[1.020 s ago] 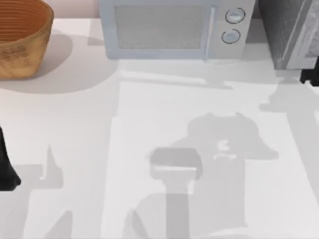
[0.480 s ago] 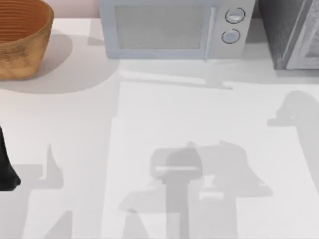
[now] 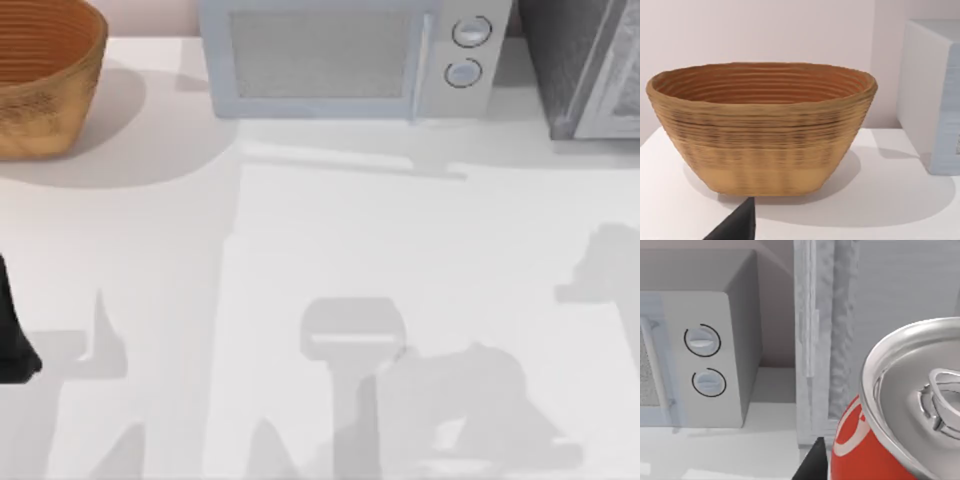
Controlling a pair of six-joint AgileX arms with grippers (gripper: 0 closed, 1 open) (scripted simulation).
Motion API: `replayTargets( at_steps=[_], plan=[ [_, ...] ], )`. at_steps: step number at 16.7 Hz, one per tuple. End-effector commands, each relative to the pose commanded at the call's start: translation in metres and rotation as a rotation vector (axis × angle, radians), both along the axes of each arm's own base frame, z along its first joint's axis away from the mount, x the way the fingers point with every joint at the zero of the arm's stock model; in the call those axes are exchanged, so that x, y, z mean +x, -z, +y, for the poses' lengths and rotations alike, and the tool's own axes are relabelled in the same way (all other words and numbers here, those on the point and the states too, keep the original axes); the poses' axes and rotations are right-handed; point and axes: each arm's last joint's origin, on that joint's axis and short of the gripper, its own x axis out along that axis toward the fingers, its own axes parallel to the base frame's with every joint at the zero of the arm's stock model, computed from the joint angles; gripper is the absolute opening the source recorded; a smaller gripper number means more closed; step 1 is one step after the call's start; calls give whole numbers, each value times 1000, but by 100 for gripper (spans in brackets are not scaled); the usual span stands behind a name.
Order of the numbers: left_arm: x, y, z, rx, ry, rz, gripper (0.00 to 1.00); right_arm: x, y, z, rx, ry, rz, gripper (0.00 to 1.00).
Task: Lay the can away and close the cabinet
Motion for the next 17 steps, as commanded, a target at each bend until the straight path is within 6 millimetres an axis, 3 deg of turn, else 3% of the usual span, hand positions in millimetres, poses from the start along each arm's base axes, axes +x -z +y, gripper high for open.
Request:
replayTargets(
  at_steps=[11, 17],
  plan=[
    [0, 0, 0, 0, 0, 0, 100, -59, 31, -10, 8, 29, -108, 0],
    [0, 0, 0, 0, 0, 0, 100, -67, 48, -12, -6, 26, -114, 0]
  ],
)
